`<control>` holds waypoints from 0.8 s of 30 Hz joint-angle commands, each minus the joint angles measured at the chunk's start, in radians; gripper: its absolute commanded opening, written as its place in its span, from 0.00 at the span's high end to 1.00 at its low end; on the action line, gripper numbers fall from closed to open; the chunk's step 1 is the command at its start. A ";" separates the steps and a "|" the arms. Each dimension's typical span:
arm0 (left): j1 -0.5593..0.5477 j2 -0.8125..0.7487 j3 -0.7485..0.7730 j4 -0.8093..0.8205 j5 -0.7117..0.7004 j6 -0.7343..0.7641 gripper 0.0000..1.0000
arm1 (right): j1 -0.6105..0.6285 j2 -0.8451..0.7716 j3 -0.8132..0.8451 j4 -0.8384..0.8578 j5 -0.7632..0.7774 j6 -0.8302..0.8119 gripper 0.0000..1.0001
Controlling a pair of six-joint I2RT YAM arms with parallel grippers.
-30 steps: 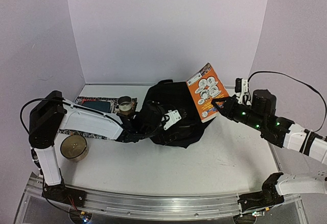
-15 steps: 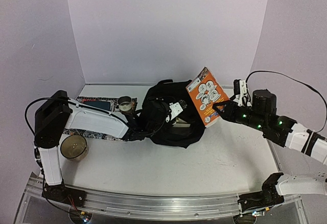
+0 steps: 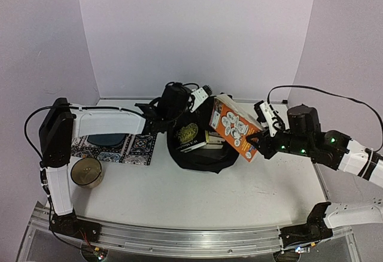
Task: Pack the student bag
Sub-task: Open the largest pocket of the student bag, then place the book in the largest pocket of the bag.
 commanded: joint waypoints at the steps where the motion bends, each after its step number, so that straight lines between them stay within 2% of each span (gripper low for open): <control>1: 0.039 0.006 0.160 -0.145 0.104 -0.061 1.00 | 0.148 0.020 0.106 0.003 0.237 -0.239 1.00; 5: 0.044 0.031 0.266 -0.257 0.161 -0.090 1.00 | 0.287 0.103 0.156 -0.034 0.428 -0.353 1.00; 7: 0.044 0.035 0.299 -0.295 0.183 -0.106 1.00 | 0.362 0.171 0.186 -0.040 0.580 -0.407 1.00; 11: 0.044 0.015 0.315 -0.329 0.229 -0.141 1.00 | 0.429 0.294 0.254 -0.031 0.809 -0.514 1.00; 19: 0.044 -0.018 0.346 -0.386 0.317 -0.211 1.00 | 0.440 0.507 0.348 0.050 1.003 -0.743 1.00; 24: 0.044 -0.025 0.373 -0.430 0.377 -0.260 1.00 | 0.426 0.630 0.397 0.087 1.053 -0.820 1.00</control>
